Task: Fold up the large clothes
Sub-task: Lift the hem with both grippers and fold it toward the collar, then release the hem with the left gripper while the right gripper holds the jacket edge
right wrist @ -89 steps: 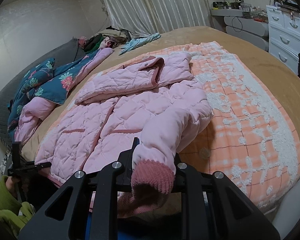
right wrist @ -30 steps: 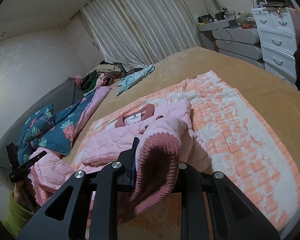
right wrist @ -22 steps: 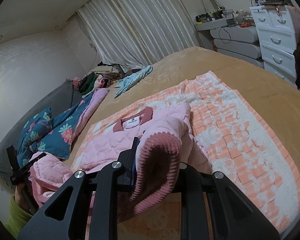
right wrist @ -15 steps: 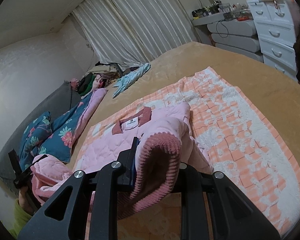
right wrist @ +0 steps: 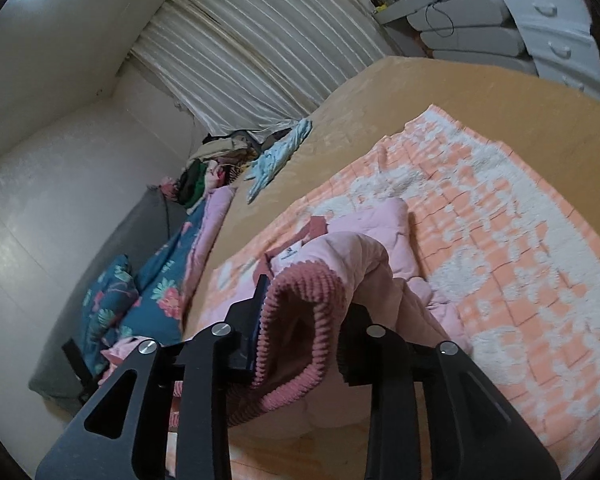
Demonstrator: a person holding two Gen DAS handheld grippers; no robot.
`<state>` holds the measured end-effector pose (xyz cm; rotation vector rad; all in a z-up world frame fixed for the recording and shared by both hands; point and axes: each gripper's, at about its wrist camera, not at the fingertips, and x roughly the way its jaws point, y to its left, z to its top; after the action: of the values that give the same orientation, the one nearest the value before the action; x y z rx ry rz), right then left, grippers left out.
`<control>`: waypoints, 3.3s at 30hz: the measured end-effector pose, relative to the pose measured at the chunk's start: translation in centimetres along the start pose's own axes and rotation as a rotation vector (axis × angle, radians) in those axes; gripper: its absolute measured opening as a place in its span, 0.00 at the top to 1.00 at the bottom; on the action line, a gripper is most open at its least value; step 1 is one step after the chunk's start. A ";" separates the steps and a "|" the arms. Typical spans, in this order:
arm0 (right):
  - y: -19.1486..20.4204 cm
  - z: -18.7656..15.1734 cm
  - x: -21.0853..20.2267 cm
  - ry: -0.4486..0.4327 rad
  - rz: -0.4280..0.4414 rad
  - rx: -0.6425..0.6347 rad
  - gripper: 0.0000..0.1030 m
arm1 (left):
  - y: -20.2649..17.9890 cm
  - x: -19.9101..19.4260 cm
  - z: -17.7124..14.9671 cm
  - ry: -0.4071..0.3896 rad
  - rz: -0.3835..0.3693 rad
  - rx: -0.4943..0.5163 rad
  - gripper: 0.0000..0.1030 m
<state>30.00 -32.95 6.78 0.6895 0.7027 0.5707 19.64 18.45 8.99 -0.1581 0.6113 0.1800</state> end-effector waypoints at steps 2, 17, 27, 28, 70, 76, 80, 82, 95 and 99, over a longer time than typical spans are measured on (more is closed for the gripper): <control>0.0 0.5 0.1 0.004 0.018 0.018 0.64 | 0.2 0.3 0.1 0.004 0.002 -0.013 0.91; -0.3 1.1 -4.1 -0.191 0.062 -0.087 0.19 | 1.5 2.6 1.0 0.024 0.027 -0.054 0.91; -3.5 -4.2 0.3 -0.105 -0.201 -0.280 0.12 | 1.7 3.2 1.1 0.028 0.032 -0.064 0.90; -3.5 -4.2 1.6 -0.070 -0.216 -0.290 0.12 | 1.7 3.2 1.1 0.028 0.032 -0.066 0.90; 0.3 -6.4 3.8 -0.217 -0.281 -0.558 0.85 | 8.7 4.3 -7.5 0.084 -0.009 -0.136 0.13; -0.4 -6.6 4.6 -0.195 -0.311 -0.536 0.85 | 8.7 8.5 -10.4 0.187 -0.092 -0.162 0.13; -0.6 -6.7 5.0 -0.190 -0.326 -0.535 0.85 | 6.5 9.0 -10.3 0.181 -0.062 -0.074 0.52; -0.6 -6.8 5.0 -0.190 -0.333 -0.544 0.85 | 5.6 8.4 -9.8 0.154 -0.042 -0.019 0.79; 3.5 -4.7 3.3 -0.314 -0.325 -0.636 0.85 | 3.3 2.3 -2.6 -0.129 -0.071 0.027 0.86; 4.6 -2.5 4.1 -0.336 -0.324 -0.653 0.85 | 3.6 3.5 -0.9 -0.150 -0.062 -0.023 0.86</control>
<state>29.66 -26.36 7.17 0.0493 0.2708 0.3393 21.19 22.15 5.94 -0.1843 0.4547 0.1373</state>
